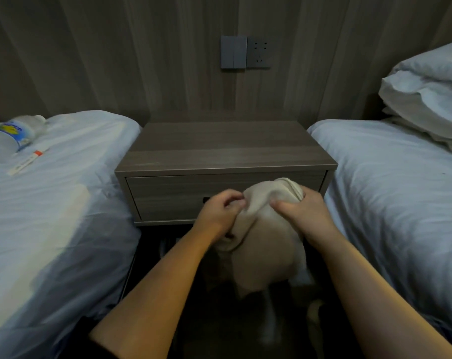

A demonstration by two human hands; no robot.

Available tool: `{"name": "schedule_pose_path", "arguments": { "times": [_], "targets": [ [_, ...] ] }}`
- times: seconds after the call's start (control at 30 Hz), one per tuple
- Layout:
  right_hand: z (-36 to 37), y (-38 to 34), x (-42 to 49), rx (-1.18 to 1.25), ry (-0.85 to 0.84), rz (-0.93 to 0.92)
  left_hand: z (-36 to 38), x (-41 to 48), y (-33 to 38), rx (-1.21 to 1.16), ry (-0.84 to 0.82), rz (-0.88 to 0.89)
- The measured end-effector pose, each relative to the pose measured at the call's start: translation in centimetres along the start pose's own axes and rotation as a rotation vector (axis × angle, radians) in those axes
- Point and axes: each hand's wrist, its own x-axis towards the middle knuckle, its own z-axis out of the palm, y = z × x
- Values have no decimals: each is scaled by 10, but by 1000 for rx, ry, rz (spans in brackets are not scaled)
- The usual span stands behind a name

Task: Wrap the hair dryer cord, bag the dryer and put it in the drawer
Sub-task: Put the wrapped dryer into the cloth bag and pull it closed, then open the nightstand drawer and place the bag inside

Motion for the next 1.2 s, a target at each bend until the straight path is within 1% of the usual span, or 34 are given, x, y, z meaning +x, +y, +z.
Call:
{"name": "schedule_pose_path", "arguments": {
  "times": [0.07,0.1,0.17,0.23,0.33,0.37,0.43,0.5,0.6,0.67,0.73,0.77,0.83,0.9,1.0,1.03,1.13,1.2],
  "targets": [
    [-5,-5,-1,26,49,13,0,-5,4,-144,-200,2],
    [-6,-7,-1,35,63,10,-1,-7,5,-168,-283,-7],
    [-6,-10,-2,66,82,11,-2,-9,5,-103,-364,-2],
    [-5,-12,-3,100,90,20,-1,-10,6,-40,-325,15],
    [-3,-11,-2,103,111,26,1,-12,9,-99,-122,53],
    [-2,-10,-2,105,112,31,2,-13,10,-101,-56,92],
    [-1,-9,-2,134,84,43,4,-16,8,-147,10,142],
    [-5,-7,0,185,-7,62,7,-20,9,-211,32,167],
    [-15,-6,4,290,-201,97,12,-24,12,-303,65,152],
    [-20,-6,5,327,-299,105,14,-26,15,-334,112,151],
    [-22,-6,4,296,-349,82,15,-27,17,-329,138,138],
    [-21,-7,3,266,-345,75,15,-26,18,-327,138,125],
    [-18,-7,0,204,-255,68,14,-25,19,-331,139,106],
    [-14,-9,-2,182,-140,68,12,-21,18,-317,105,74],
    [-10,-10,-5,129,-49,65,6,-9,12,-274,-37,-20],
    [-10,-11,-4,113,-18,64,3,-5,7,-195,-58,-28],
    [-13,-13,-2,36,119,41,-7,12,-18,148,18,-7],
    [-16,-15,-1,-33,202,10,-12,18,-32,336,8,-36]
  ]
}}
